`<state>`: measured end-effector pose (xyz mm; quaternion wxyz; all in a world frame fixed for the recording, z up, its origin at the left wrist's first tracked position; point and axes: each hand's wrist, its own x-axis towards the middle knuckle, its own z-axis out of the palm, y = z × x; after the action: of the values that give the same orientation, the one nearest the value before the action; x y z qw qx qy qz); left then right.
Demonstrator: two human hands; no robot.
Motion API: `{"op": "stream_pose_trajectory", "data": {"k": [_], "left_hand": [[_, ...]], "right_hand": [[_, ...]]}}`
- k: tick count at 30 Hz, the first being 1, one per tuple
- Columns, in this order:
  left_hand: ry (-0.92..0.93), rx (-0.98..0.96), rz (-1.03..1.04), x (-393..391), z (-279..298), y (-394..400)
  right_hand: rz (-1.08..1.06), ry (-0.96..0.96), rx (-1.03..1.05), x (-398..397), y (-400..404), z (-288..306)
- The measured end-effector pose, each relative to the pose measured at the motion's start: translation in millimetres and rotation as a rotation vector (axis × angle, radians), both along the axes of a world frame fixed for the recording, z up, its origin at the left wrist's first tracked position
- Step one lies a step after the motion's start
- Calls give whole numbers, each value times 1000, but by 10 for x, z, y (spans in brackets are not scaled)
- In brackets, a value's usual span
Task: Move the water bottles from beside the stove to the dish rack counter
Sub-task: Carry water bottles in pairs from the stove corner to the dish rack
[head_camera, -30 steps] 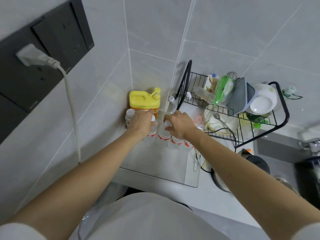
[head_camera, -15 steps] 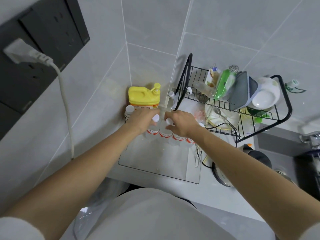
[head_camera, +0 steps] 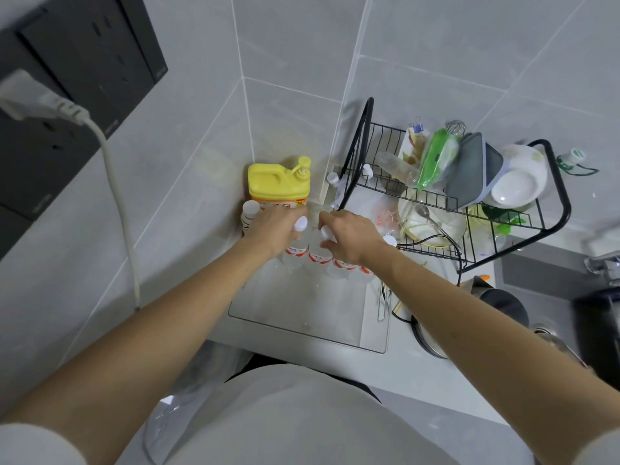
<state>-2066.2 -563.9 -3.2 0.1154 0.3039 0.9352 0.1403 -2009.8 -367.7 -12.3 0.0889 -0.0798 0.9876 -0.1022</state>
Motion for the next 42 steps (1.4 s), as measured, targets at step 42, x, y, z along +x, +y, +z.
{"op": "stream_pose_trajectory", "data": {"k": [42], "left_hand": [[324,259,-499,2583,824,1616]], "right_hand": [[-1017,319,50,4016,785,1010]]}}
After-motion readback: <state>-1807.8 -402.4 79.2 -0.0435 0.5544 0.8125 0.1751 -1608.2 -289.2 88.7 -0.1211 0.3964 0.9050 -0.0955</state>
